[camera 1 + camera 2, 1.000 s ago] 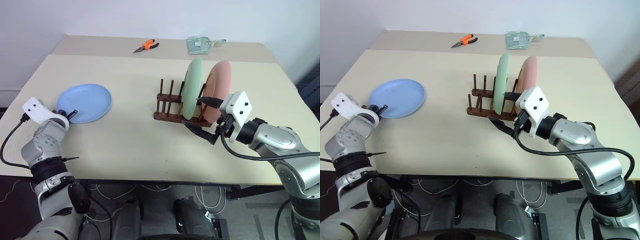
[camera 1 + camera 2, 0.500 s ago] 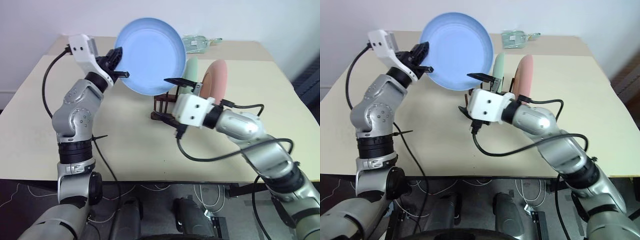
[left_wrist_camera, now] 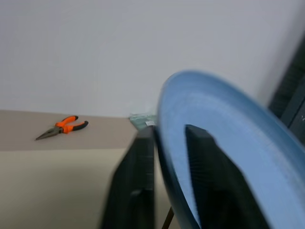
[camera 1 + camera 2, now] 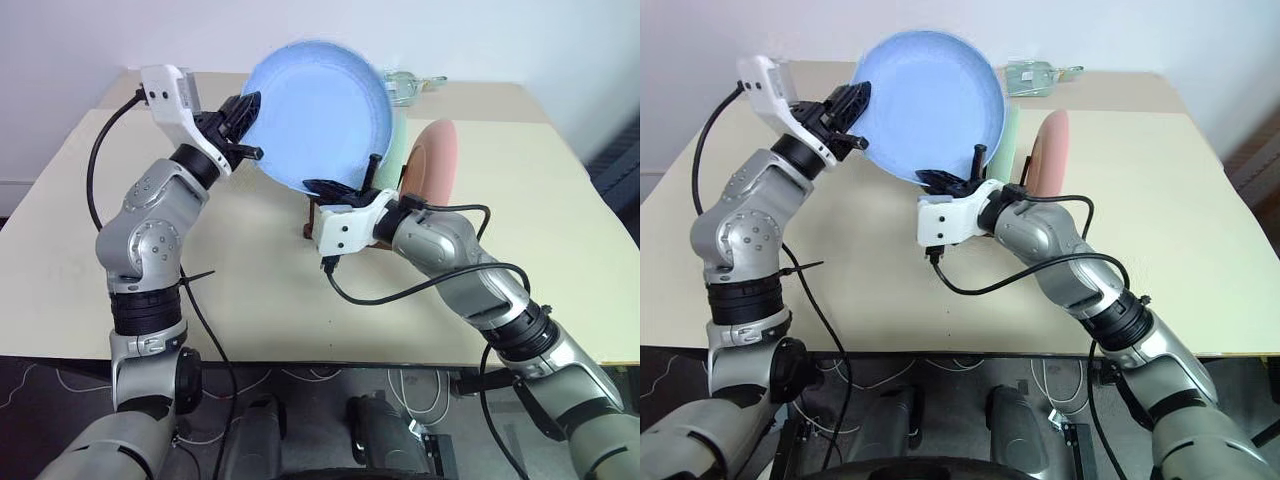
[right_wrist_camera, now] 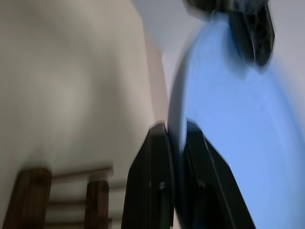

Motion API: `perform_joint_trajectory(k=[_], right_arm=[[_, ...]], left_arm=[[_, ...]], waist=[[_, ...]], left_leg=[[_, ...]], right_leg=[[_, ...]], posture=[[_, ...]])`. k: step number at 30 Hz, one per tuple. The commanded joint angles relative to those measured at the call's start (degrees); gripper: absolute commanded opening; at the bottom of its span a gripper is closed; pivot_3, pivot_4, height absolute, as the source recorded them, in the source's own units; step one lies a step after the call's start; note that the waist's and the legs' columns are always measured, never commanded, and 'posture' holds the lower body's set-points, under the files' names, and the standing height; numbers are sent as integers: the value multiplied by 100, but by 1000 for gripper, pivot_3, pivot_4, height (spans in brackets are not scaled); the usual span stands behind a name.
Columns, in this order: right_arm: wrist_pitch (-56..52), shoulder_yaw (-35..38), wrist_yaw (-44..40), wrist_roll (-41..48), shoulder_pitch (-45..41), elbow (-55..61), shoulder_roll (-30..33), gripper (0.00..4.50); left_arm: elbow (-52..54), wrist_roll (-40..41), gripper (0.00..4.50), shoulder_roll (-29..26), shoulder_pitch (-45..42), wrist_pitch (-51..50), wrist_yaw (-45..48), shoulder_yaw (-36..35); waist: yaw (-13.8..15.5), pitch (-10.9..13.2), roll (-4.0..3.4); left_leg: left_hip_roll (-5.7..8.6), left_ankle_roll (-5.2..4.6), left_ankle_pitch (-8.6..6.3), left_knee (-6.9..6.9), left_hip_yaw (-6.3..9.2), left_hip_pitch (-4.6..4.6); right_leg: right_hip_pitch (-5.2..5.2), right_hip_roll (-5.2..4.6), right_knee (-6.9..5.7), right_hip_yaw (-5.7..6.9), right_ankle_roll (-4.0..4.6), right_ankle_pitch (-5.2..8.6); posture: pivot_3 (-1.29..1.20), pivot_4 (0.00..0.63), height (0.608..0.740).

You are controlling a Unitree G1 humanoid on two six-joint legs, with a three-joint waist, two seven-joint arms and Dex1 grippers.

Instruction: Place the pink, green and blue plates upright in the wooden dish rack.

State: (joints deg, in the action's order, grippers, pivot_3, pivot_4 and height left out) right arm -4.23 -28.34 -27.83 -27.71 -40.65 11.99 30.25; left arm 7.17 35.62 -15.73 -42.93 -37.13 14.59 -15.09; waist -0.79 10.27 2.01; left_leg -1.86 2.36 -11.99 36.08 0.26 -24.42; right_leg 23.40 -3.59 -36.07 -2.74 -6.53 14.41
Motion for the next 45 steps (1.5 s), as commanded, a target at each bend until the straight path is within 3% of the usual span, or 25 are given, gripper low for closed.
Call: perform_joint_trajectory(k=[1,3,6,9,15,20,23,25,34,45], right_arm=[[248,129,126,-456,-178,28,-15,0],[390,178,205,-658,-195,-6,-4,0],[621,407,498,-788,-231,9,-66,0],[848,743,780,-595,-269,108,-201,0],[618,1530,662,845,-158,577,-1040,0],[-1183,2163,489,3761,55,1552,-2554,0],[-2503,2624,1139,5369,353,1859,-3510,0],[-2948,2856,1637,5910,619,1905,-3957,0],[-3654,2936,2375,6999,942,2076,-4014,0],[-3590,3144,3313,7473,897,1656,-4130,0]], left_arm=[[16,220,2925,136,-330,462,-344,-545],[-244,143,3979,189,-573,979,-685,-915],[-948,-574,3979,-135,-820,2077,-1140,-1274],[-1659,-1523,3979,-702,-607,2849,-1152,-971],[-2243,-1895,3979,-760,-22,3125,-686,-518],[-2189,-2158,3979,-449,724,3113,-309,85],[-2126,-2504,3979,-462,1129,3443,181,642],[-2116,-2703,3979,-495,1334,3650,453,952],[-2019,-2638,3979,-396,1490,3545,694,1010],[-1711,-2545,3979,-374,1581,3333,1081,1085]], waist=[[6,0,1],[6,2,3],[-24,2,3],[-39,2,2],[62,2,9],[8,2,10],[-19,0,10],[-19,2,6],[-20,2,6],[-21,2,6]], left_leg=[[0,0,0,1,0,-1],[0,0,0,2,1,-1],[0,0,0,-1,0,2],[0,1,0,-11,-3,9],[1,3,1,-3,0,-1],[-2,2,1,-6,2,2],[-8,2,1,-8,4,5],[-12,2,1,-11,4,7],[-12,3,1,-13,0,1],[-12,3,1,-12,0,0]], right_leg=[[-1,0,2,0,0,0],[-1,0,1,0,0,0],[1,2,1,0,0,0],[2,3,-2,-1,-1,-1],[-7,-3,1,7,-2,-2],[-5,-2,-8,7,-3,-3],[-5,1,-14,10,-1,-3],[-4,2,-15,11,4,-5],[6,-2,-8,11,28,1],[6,-1,-6,10,27,1]], posture=[[0,150,726],[0,150,726],[0,150,726],[0,150,726],[0,150,726],[0,150,726],[0,150,726],[0,150,726],[0,150,726],[0,150,726]])
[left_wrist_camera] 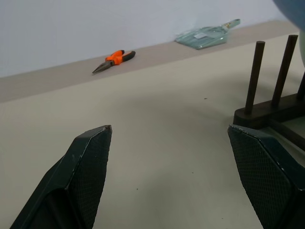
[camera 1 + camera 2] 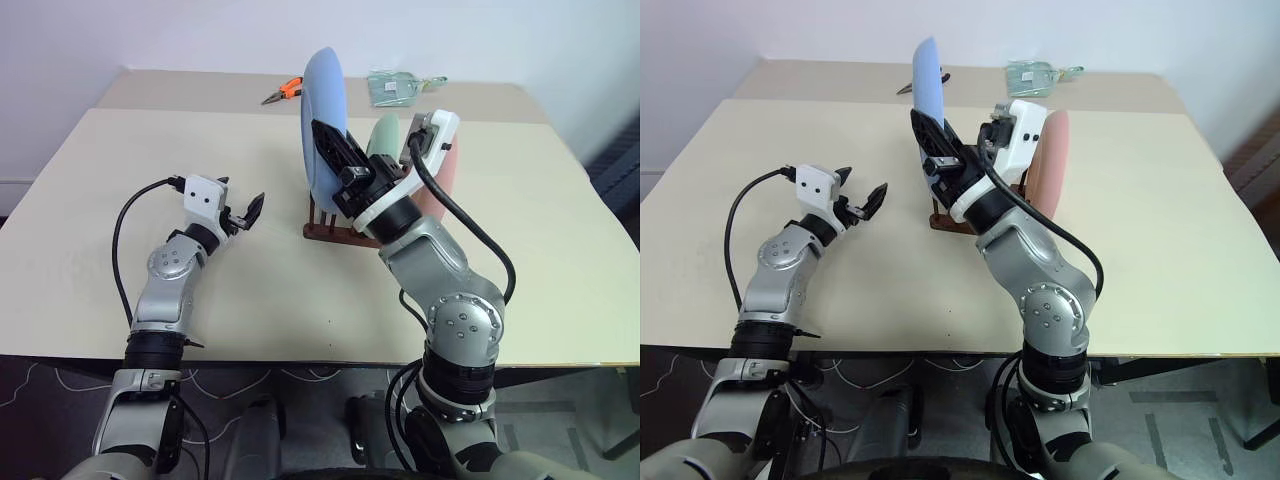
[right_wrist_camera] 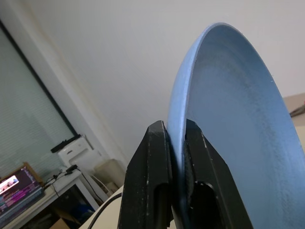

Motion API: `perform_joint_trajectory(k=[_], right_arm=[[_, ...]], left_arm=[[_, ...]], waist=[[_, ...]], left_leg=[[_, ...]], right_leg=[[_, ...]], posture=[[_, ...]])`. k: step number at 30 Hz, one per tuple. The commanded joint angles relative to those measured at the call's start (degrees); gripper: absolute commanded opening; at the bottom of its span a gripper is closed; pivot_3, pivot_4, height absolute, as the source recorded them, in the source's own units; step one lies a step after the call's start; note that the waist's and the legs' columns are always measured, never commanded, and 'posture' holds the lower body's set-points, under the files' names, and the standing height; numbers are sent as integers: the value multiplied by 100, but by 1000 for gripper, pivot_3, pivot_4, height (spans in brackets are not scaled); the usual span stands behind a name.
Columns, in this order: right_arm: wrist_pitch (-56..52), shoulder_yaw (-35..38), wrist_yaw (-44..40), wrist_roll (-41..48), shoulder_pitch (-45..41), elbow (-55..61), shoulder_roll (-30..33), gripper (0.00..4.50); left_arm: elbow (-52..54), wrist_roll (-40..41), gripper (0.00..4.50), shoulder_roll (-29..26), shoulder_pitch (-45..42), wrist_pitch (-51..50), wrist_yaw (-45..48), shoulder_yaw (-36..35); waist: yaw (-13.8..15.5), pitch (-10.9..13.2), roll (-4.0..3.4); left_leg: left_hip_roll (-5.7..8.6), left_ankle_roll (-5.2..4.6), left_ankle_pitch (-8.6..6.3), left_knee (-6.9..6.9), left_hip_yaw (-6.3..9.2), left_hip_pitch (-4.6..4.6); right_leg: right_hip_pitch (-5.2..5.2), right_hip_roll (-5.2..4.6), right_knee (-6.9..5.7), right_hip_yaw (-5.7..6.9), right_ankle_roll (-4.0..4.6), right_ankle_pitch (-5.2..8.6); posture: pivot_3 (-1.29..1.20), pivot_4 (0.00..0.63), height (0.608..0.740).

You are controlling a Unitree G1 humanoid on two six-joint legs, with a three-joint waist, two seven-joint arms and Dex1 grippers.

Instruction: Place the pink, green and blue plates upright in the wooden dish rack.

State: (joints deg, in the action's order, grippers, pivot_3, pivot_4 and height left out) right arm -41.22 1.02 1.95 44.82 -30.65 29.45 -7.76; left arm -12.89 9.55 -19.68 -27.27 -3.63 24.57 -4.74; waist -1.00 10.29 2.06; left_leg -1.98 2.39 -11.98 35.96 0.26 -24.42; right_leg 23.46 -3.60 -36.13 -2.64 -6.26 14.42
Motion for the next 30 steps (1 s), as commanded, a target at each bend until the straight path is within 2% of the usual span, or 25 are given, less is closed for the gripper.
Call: perform_joint_trajectory(k=[1,10,13,16,18,20,25,28,30], right_arm=[[130,276,447,264,-129,-173,-348,0],[201,631,1070,445,-481,-933,-203,0],[218,661,1043,509,-649,-1089,-99,0],[196,659,967,471,-803,-1204,22,1087],[211,575,888,252,-909,-1231,174,2065],[220,503,802,96,-981,-1226,286,3062],[217,314,427,-227,-1156,-1130,664,3062],[239,19,-139,-717,-1312,-747,1465,3062],[283,-64,-366,-840,-1328,-599,1761,3062]], left_arm=[[325,66,3979,35,19,-29,98,54],[547,161,3979,57,113,-168,277,81],[617,164,3979,54,165,-195,311,94],[646,188,4043,52,190,-243,349,92],[667,234,4043,51,204,-280,395,83],[680,282,4500,62,209,-307,430,58],[728,327,4500,41,232,-372,475,60],[739,316,4500,13,247,-362,504,43],[743,308,4500,5,257,-351,510,36]], waist=[[0,0,0],[-5,0,-1],[-2,2,-4],[-4,3,-5],[-8,3,-5],[-11,3,-5],[-9,3,-5],[-2,6,-10],[6,7,-11]], left_leg=[[0,0,0,0,0,0],[0,0,0,0,0,-2],[0,-1,0,-1,0,-2],[0,-1,0,0,0,-4],[0,-1,0,-1,0,-4],[0,-1,0,-1,0,-4],[0,-1,0,-1,0,-4],[0,-1,0,0,-2,-4],[1,-1,0,0,-1,-8]], right_leg=[[0,0,0,0,0,0],[0,0,3,-1,1,1],[0,0,4,-1,1,1],[2,0,4,-2,1,1],[2,1,4,-2,1,1],[3,1,4,-1,1,1],[2,0,6,-2,2,2],[3,0,6,-2,4,3],[4,-1,11,-2,5,4]], posture=[[0,150,726],[0,150,726],[0,150,726],[0,150,726],[0,150,726],[0,150,726],[0,150,726],[0,150,726],[0,150,726]])
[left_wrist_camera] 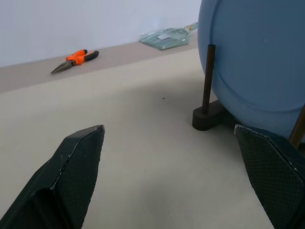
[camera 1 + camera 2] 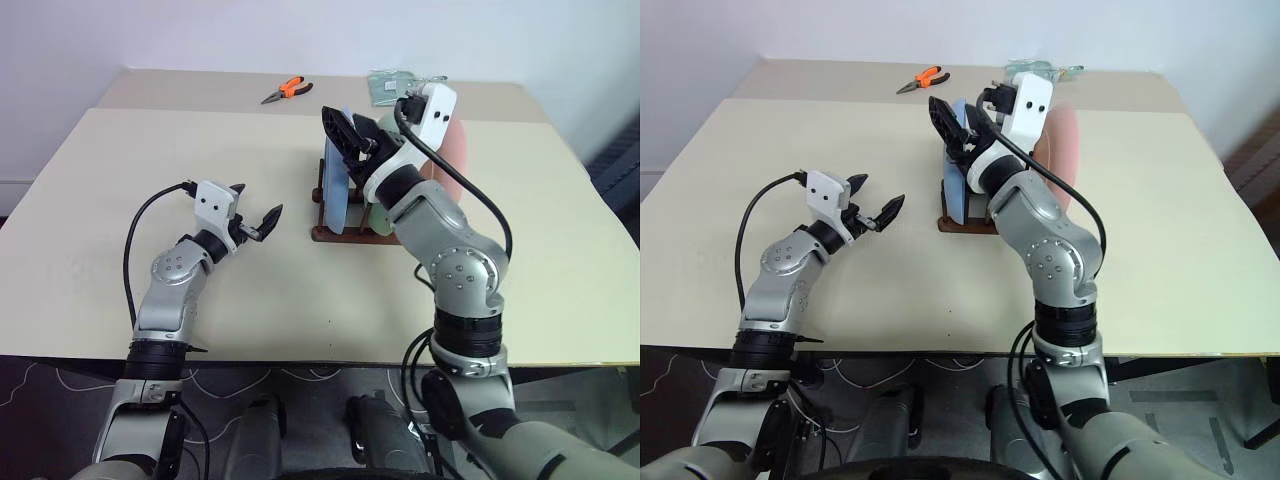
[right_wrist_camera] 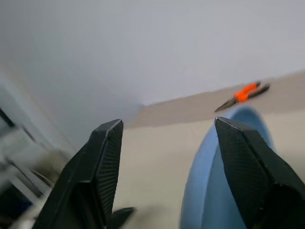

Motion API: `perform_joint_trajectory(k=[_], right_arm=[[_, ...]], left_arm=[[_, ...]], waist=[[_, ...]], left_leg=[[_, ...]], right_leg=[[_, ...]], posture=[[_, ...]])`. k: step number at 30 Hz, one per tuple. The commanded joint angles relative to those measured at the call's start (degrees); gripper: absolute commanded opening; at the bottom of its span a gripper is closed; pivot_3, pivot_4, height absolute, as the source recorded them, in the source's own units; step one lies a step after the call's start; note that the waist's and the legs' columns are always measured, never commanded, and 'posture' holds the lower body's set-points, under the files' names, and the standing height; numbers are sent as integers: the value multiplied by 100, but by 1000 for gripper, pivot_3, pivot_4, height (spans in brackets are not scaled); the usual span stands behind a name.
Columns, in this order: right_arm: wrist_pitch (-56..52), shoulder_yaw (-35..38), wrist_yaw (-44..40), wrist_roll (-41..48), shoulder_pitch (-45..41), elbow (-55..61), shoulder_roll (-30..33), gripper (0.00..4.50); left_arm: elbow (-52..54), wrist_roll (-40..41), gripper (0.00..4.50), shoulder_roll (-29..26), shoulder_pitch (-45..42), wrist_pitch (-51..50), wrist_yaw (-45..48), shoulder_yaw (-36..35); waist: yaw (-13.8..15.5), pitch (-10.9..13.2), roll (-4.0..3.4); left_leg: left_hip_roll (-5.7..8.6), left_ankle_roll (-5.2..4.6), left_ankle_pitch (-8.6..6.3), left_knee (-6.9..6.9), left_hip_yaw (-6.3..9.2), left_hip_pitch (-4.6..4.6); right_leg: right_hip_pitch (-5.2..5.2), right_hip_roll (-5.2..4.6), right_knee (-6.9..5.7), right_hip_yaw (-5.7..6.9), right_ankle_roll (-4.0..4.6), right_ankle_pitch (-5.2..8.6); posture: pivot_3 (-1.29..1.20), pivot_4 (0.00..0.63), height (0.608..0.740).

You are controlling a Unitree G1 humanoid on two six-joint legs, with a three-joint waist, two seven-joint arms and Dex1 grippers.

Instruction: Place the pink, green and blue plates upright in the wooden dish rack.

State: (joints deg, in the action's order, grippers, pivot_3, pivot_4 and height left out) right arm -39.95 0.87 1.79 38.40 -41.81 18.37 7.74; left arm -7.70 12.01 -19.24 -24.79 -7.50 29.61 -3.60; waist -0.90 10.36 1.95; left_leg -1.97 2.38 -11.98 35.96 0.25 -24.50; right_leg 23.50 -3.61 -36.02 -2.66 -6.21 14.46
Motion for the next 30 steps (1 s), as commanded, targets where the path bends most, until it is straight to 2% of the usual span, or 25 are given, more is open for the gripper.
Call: perform_joint_trajectory(k=[1,2,5,7,9,12,14,16,20,30], right_arm=[[211,-19,-572,-284,-196,691,532,3062],[321,155,-949,-318,-117,947,989,3062],[535,1311,-1900,-363,509,1246,2522,3062],[465,2028,-2148,-355,1159,1024,3103,3062],[592,2651,-2553,-555,2169,765,3492,3062],[758,3064,-3048,-684,3385,474,3643,3062],[1010,2833,-3392,-1082,4183,310,3747,3062],[1311,2651,-3548,-1295,4590,131,3625,3062],[1664,2554,-3622,-1484,4756,-205,3455,3062],[2219,2165,-3688,-1838,4449,-814,3284,3062]], left_arm=[[216,56,4500,-59,7,53,-11,-106],[180,47,4500,-101,1,83,-29,-156],[-58,-71,4500,-331,9,251,-58,-301],[-205,-113,4500,-490,55,344,-1,-327],[-410,-201,4500,-670,127,504,89,-319],[-667,-367,4500,-855,226,714,161,-253],[-814,-451,4500,-958,314,815,263,-194],[-860,-466,4500,-1013,402,868,362,-171],[-725,-405,4500,-1012,522,749,458,-178],[-243,-350,4500,-1021,845,444,590,-211]], waist=[[-5,0,0],[-4,0,0],[68,1,2],[81,0,2],[80,-3,2],[69,-5,-10],[21,-6,-15],[-22,-8,-21],[-20,-8,-28],[24,-8,-28]], left_leg=[[0,0,0,-1,0,0],[0,-1,-1,-2,0,0],[3,-2,-1,-1,4,-8],[3,-6,-4,-3,2,-9],[1,-10,-7,-7,-5,-4],[0,-13,-8,-16,-13,2],[0,-13,-8,-17,-17,3],[-2,-13,-8,-17,-19,6],[-6,-13,-8,-11,-26,11],[-4,-12,-8,-8,-27,5]], right_leg=[[0,0,1,0,0,0],[0,0,1,0,0,0],[-3,-3,11,4,-1,2],[-13,-5,44,4,-1,2],[-24,-6,66,2,0,2],[-29,-11,75,-2,1,1],[-25,-10,73,-6,1,1],[-22,-8,69,-8,2,1],[-18,-3,63,-14,8,-4],[-21,-6,71,-14,7,-3]], posture=[[0,150,726],[0,150,726],[0,150,726],[0,150,726],[0,150,726],[0,150,726],[0,150,726],[0,150,726],[0,150,726],[0,150,726]])
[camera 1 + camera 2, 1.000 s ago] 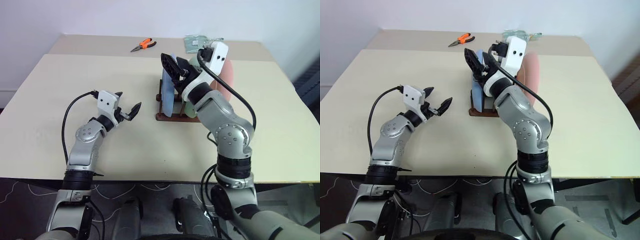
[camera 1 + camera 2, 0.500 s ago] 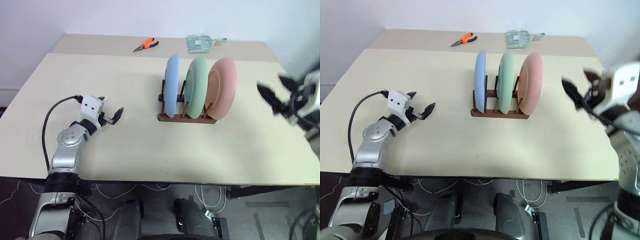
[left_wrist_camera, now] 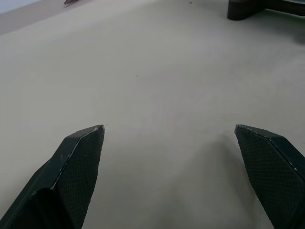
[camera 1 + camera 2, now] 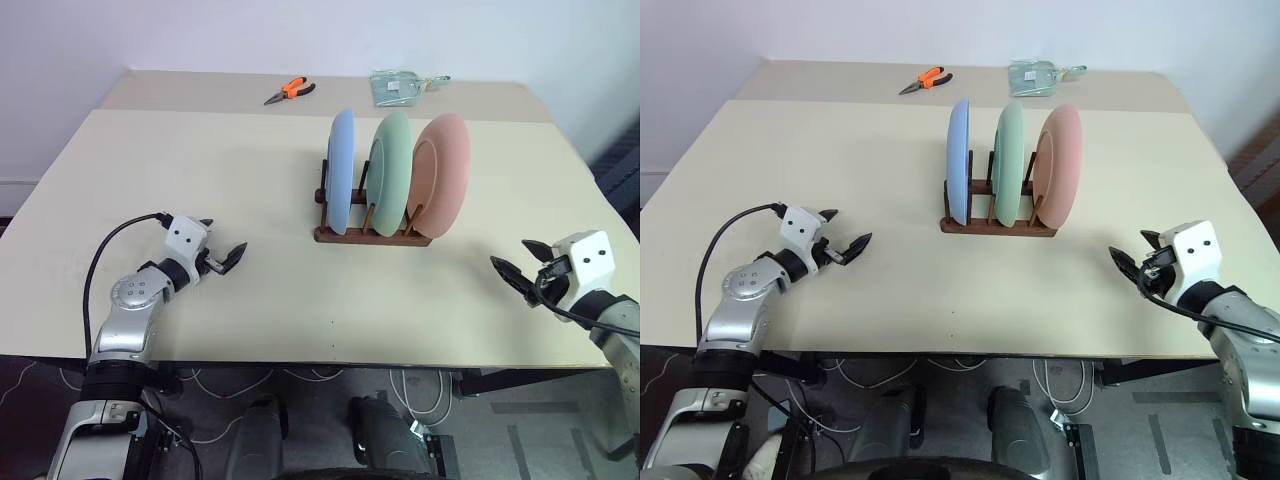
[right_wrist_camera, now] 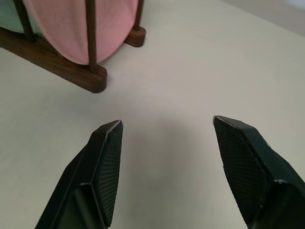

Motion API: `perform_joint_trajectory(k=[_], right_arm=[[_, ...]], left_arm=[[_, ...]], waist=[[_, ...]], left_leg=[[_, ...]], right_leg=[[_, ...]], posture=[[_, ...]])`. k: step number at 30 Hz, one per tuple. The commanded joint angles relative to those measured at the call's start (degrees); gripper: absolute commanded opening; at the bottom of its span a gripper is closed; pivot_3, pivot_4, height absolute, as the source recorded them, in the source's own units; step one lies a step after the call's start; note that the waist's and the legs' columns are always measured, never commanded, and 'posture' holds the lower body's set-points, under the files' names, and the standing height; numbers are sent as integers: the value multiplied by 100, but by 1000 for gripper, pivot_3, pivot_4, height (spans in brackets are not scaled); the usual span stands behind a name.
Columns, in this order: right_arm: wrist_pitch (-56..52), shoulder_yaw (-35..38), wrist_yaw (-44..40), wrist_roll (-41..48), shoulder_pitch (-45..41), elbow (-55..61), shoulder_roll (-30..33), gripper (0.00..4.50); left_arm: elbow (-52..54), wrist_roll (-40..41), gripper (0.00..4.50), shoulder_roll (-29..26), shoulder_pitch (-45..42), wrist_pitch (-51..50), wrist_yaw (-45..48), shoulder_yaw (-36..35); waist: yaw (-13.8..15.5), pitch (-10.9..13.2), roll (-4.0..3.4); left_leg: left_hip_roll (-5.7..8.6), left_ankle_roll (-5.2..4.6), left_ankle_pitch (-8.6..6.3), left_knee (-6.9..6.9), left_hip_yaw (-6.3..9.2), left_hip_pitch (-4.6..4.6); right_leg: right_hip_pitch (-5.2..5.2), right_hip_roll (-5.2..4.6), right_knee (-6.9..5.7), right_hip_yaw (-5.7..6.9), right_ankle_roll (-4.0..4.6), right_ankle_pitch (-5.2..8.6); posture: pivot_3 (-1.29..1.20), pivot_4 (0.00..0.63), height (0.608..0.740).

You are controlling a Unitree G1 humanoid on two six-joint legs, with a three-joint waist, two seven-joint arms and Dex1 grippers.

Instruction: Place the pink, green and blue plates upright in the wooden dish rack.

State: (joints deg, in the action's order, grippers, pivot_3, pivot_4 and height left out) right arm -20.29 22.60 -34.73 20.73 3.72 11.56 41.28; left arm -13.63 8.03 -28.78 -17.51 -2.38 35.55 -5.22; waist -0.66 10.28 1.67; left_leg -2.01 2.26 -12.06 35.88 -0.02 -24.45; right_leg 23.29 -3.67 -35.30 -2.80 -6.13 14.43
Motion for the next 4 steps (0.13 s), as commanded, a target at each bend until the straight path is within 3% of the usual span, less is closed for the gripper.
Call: perform_joint_trajectory(k=[1,4], right_arm=[[301,-43,-63,-94,-161,-251,-73,3062],[423,-117,-149,-132,-441,-622,-10,3062]], left_arm=[[481,54,4500,-52,198,-110,-46,-70],[789,47,4500,15,338,-243,-218,-115]], waist=[[-2,0,-1],[-4,0,-1]], left_leg=[[0,0,0,0,0,0],[0,0,0,-1,0,1]], right_leg=[[0,0,0,0,0,0],[0,1,-1,0,0,0]], posture=[[0,150,726],[0,150,726]])
